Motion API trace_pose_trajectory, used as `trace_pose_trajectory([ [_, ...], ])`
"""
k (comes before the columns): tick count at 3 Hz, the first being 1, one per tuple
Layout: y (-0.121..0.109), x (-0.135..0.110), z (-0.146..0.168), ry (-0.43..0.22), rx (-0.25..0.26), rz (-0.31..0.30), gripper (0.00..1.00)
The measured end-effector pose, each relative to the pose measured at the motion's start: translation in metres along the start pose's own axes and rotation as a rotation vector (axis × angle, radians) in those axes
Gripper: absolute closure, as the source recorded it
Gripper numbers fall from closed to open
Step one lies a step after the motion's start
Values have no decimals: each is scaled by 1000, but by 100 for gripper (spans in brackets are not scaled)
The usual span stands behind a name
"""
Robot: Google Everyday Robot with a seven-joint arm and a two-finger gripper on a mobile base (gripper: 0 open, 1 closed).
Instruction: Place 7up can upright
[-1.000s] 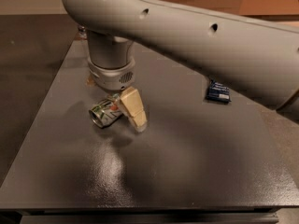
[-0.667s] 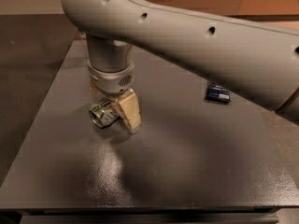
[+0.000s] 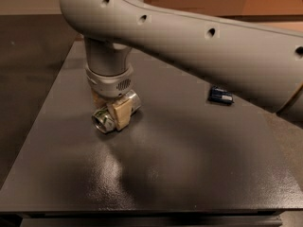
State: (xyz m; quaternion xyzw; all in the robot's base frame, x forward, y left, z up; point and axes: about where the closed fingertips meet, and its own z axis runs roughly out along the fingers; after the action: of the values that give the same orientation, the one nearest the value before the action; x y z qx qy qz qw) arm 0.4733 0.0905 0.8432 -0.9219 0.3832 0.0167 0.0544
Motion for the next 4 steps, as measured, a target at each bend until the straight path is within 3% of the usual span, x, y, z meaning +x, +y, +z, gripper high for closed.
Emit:
trace_pose_trajectory([
  [1,-4,-1,-12,-14,14,28,87],
  [2,-11,0,-36,-73,44,90,100],
  [4,-20,4,-75,-281,126,300,100],
])
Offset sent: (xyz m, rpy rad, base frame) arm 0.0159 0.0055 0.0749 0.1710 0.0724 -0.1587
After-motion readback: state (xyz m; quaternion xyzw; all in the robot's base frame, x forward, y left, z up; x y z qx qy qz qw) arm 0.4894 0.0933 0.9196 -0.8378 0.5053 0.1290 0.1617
